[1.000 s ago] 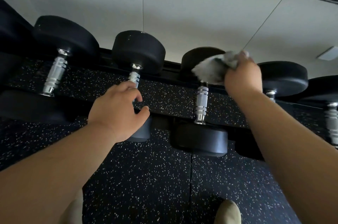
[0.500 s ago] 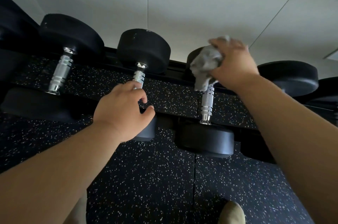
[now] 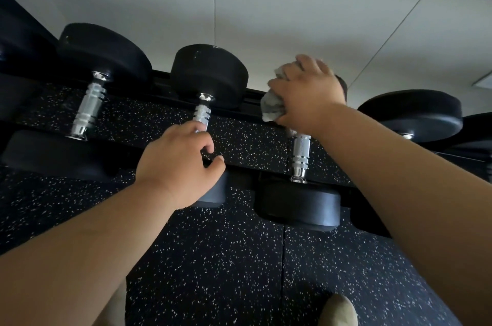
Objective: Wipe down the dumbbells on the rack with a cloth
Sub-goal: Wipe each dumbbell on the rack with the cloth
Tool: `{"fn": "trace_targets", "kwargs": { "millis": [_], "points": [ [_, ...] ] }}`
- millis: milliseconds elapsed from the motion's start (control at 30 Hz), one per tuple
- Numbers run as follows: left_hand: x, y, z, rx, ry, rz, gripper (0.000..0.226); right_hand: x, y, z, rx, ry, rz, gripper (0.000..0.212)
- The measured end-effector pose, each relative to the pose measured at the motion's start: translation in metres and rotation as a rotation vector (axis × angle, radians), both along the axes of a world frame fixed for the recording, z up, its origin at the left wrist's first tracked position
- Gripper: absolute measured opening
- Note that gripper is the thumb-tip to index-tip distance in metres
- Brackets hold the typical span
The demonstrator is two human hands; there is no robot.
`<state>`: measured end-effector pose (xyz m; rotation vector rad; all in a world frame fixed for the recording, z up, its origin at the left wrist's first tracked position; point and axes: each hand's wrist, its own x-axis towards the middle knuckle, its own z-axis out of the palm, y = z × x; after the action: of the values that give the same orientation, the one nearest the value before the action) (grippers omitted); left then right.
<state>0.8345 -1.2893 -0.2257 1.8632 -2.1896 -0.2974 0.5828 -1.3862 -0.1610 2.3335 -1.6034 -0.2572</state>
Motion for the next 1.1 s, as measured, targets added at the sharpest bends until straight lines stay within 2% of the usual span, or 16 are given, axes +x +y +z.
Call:
{"fn": "trace_targets", "kwargs": {
  "millis": [67,133,200,233,267,333,433,500,567,633,700,733,800,900,967,1100],
  "points": [
    [0.0,0.001,0.0,0.0,0.003,0.002,0.027,-0.023,0.004,0.004,-0.016,-0.222,-0.134,0.076],
    [0.0,0.0,0.0,-0.003,0.008,-0.003,0.026,-0.048,0.012,0.005,0.009,-0.551,-0.346,0.094],
    [0.0,0.0,0.0,-0.002,0.016,-0.005,0.026,-0.06,0.026,0.003,0.089,-0.823,-0.448,0.102],
    [0.0,0.0,-0.001,0.001,0.016,-0.005,0.026,-0.061,0.028,0.0,0.11,-0.889,-0.46,0.103],
    [0.0,0.0,-0.001,0.003,0.014,-0.007,0.026,-0.057,0.028,-0.001,0.107,-0.892,-0.46,0.102],
    [0.0,0.0,-0.001,0.005,0.011,-0.012,0.028,-0.04,0.017,-0.001,0.024,-0.753,-0.446,0.094],
    [0.001,0.0,-0.002,-0.005,0.023,-0.016,0.027,-0.002,-0.002,0.005,-0.074,-0.322,-0.284,0.071],
    [0.002,0.0,-0.003,-0.01,0.029,-0.019,0.026,0.022,-0.009,0.004,-0.032,0.005,-0.097,0.061],
    [0.003,0.0,-0.003,-0.029,0.044,-0.02,0.026,0.032,-0.011,-0.001,-0.007,0.155,0.056,0.048],
    [0.004,0.001,-0.002,-0.044,0.054,-0.021,0.027,0.022,-0.009,0.0,-0.001,0.106,0.201,0.035],
    [0.004,0.001,-0.001,-0.042,0.055,-0.021,0.028,-0.006,-0.004,0.005,0.004,-0.006,0.268,0.051],
    [0.004,0.001,-0.001,-0.041,0.051,-0.026,0.03,-0.02,0.0,0.009,0.009,-0.087,0.218,0.067],
    [0.003,0.001,0.0,-0.04,0.046,-0.031,0.032,-0.047,0.012,0.017,0.042,-0.325,-0.047,0.091],
    [0.003,0.001,-0.001,-0.027,0.07,-0.024,0.026,-0.071,0.032,0.01,0.175,-0.615,-0.427,0.103],
    [0.003,0.002,-0.002,-0.029,0.087,-0.018,0.023,-0.07,0.037,0.003,0.211,-0.671,-0.506,0.108],
    [0.002,0.001,-0.003,-0.032,0.096,-0.01,0.024,-0.042,0.022,-0.005,0.026,-0.575,-0.417,0.11]
  ]
}}
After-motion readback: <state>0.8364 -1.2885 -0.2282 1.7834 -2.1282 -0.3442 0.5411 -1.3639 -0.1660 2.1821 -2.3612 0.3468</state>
